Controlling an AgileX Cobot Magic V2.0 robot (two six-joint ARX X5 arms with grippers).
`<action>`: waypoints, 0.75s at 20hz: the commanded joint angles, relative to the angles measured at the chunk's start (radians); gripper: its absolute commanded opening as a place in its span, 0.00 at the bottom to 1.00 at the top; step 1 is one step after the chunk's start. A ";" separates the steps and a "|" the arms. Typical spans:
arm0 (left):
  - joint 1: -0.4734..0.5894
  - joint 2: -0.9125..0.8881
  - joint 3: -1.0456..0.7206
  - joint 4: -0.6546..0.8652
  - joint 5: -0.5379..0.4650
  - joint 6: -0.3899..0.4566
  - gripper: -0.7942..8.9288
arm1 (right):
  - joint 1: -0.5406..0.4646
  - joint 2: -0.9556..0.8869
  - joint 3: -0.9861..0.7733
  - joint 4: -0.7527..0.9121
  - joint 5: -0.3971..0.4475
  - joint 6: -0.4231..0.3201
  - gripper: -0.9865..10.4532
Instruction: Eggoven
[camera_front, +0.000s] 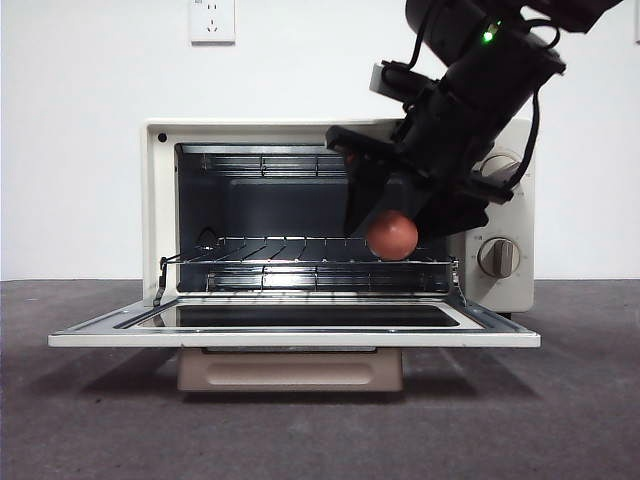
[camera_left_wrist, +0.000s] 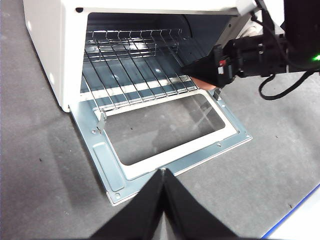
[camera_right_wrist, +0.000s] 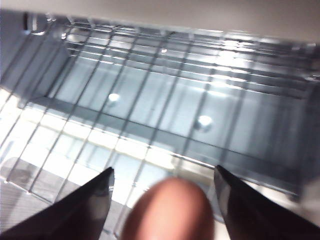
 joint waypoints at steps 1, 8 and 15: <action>-0.001 0.004 0.004 0.014 0.002 0.000 0.09 | 0.006 -0.026 0.011 0.011 0.006 0.004 0.37; -0.001 0.012 0.004 0.020 0.002 0.002 0.09 | 0.026 -0.154 0.011 -0.093 0.003 0.006 0.37; 0.001 0.187 -0.083 0.221 0.002 -0.030 0.09 | 0.141 -0.446 0.011 -0.299 0.002 -0.013 0.37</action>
